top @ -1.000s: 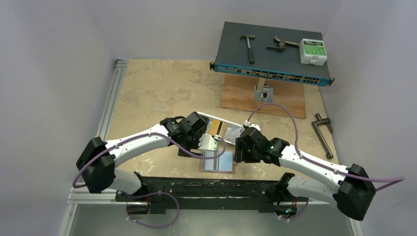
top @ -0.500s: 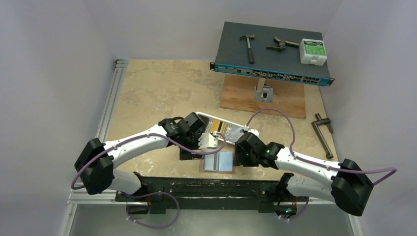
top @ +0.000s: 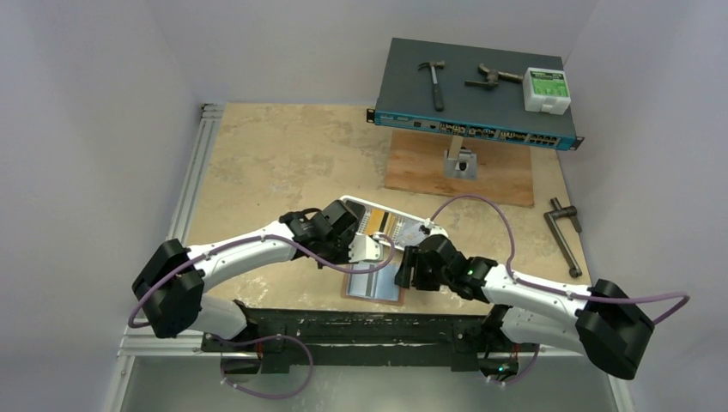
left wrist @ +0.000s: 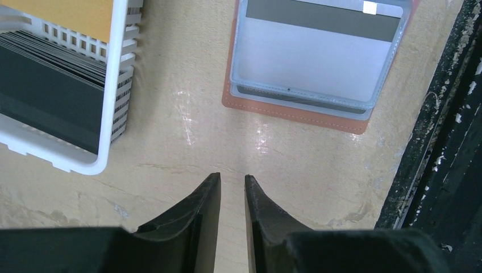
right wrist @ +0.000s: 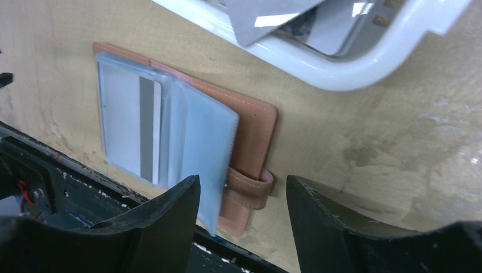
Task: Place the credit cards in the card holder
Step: Pick up the card holder from the corner of the board.
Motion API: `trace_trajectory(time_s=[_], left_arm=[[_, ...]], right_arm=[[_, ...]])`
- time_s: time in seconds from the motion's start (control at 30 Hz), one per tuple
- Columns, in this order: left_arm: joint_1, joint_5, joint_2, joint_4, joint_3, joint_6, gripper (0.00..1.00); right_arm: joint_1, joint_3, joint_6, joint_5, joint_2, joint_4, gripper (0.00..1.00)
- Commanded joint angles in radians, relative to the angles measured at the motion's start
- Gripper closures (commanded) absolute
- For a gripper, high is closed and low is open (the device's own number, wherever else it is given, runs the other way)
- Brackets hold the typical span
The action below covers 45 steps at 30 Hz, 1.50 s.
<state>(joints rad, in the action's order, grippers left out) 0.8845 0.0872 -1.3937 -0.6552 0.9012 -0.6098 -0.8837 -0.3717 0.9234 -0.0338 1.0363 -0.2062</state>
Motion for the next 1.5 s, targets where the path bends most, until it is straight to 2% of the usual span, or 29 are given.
trace_trajectory(time_s=[0.0,0.17,0.43,0.6,0.8,0.97,1.17,1.3,1.47], left_arm=[[-0.004,0.031,-0.032,0.032,0.005,0.022,0.80],[-0.004,0.043,-0.055,0.028,0.007,0.028,0.86],[-0.004,0.047,-0.097,0.027,0.034,0.033,0.91],[-0.004,0.047,-0.108,0.028,0.045,0.025,0.91],[-0.004,0.058,-0.125,0.031,0.062,0.010,0.91],[-0.003,0.083,-0.149,0.030,0.079,-0.006,0.90],[0.031,0.074,-0.198,0.028,0.099,-0.019,0.90],[0.067,0.054,-0.206,0.042,0.082,-0.026,0.90],[0.076,0.048,-0.215,0.058,0.071,-0.024,0.91]], right_arm=[[-0.006,-0.007,-0.016,0.020,0.082,0.087,0.42],[-0.008,-0.026,-0.029,-0.004,0.097,0.049,0.46],[-0.007,-0.031,-0.071,0.030,-0.043,0.053,0.60],[-0.009,-0.036,-0.134,0.152,-0.055,0.092,0.63],[-0.014,-0.052,-0.184,0.288,0.057,0.120,0.64],[-0.045,-0.056,-0.214,0.336,0.072,0.119,0.62],[-0.050,-0.101,-0.256,0.183,-0.046,-0.016,0.58],[-0.050,-0.056,-0.246,0.197,-0.072,0.044,0.58],[-0.050,0.009,-0.242,0.265,0.012,0.194,0.58]])
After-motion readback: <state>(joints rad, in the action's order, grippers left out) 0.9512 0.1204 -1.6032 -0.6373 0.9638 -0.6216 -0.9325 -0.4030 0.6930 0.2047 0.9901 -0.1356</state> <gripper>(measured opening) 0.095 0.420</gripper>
